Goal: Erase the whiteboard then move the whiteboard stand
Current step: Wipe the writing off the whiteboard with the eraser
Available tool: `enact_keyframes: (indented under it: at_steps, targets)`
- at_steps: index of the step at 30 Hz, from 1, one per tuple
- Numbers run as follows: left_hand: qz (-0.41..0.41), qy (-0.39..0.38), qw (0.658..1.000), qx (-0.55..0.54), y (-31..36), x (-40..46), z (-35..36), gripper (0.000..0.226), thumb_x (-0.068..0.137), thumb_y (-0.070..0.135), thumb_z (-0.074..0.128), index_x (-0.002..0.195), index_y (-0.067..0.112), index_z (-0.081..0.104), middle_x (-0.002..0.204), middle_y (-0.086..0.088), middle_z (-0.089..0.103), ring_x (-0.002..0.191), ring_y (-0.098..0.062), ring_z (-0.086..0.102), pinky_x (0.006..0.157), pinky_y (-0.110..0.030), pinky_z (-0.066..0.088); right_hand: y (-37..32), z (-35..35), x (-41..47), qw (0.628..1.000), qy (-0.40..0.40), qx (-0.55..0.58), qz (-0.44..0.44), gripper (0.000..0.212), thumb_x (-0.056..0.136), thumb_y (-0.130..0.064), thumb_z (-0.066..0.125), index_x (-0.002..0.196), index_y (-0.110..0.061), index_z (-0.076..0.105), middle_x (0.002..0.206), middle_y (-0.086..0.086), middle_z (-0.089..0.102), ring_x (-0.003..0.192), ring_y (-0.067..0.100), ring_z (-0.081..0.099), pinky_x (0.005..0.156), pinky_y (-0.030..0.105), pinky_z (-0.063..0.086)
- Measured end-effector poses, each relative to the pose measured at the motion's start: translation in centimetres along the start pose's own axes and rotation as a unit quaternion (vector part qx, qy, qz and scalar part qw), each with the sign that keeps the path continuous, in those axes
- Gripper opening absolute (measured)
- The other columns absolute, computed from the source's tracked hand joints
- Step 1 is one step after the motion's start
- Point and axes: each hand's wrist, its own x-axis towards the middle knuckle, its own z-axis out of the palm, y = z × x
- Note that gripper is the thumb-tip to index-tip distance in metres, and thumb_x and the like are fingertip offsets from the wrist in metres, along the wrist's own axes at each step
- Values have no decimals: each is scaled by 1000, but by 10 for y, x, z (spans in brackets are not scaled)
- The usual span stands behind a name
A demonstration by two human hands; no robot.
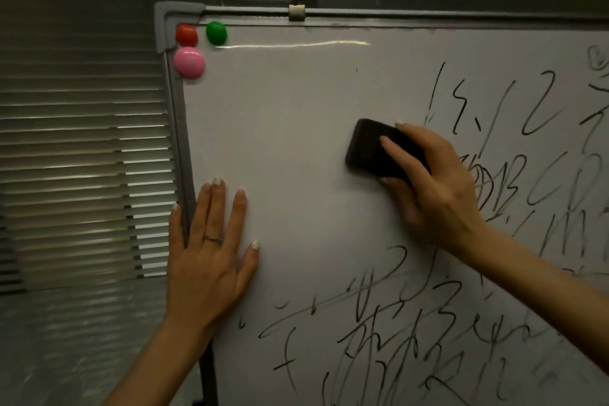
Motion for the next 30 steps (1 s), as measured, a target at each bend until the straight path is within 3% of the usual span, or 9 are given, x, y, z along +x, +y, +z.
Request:
enact_keyframes:
  at_steps: [3,6,9,12,20,24,30]
  targets:
    - [-3,0,1000,3,-1,-1,-1,62,97,40,28,149,6,19,154,-19,15,146,-26,4,117,-48,3,-32,9,-37,998,-3,34,55,45,95,-16,55,135,0,40,135,20,37,124,39,41,111,41,34]
    - [3,-1,1000,-1,-5,-1,0,60,99,41,24,149,8,19,156,-15,10,146,-26,7,118,-47,3,-50,12,-82,995,-68,45,-55,49,95,-9,54,139,1,35,138,22,36,131,37,37,113,47,32]
    - [13,3,1000,-13,-6,0,-1,59,99,39,24,149,9,19,155,-16,15,146,-24,8,118,-45,3,-44,6,-94,978,-121,51,-165,49,99,-4,47,144,2,29,140,22,36,136,33,34,116,43,27]
    - [13,8,1000,-20,-4,-1,-1,59,99,39,24,150,9,17,154,-16,16,146,-24,6,118,-46,3,-26,0,-77,962,-140,52,-230,43,99,-3,48,140,3,34,141,22,37,134,34,37,114,45,30]
    - [5,20,996,-92,-5,-2,-4,56,100,33,21,149,5,17,154,-13,16,146,-19,1,118,-43,-2,-43,6,-23,994,-57,30,-88,35,93,-8,61,125,7,56,126,32,52,115,43,53,101,47,44]
    - [23,20,990,-138,-11,-5,-5,54,101,32,17,151,14,6,158,1,-10,146,-20,-3,118,-43,-4,-91,24,-25,987,-67,69,-125,32,91,-1,62,123,2,60,123,28,58,113,39,57,98,44,46]
    - [46,9,988,-147,-14,-5,-7,55,101,34,18,151,16,4,158,1,-12,146,-20,-4,117,-47,-3,-154,48,-48,981,-80,124,-129,33,91,-3,62,123,2,60,126,26,57,117,35,54,100,42,46]
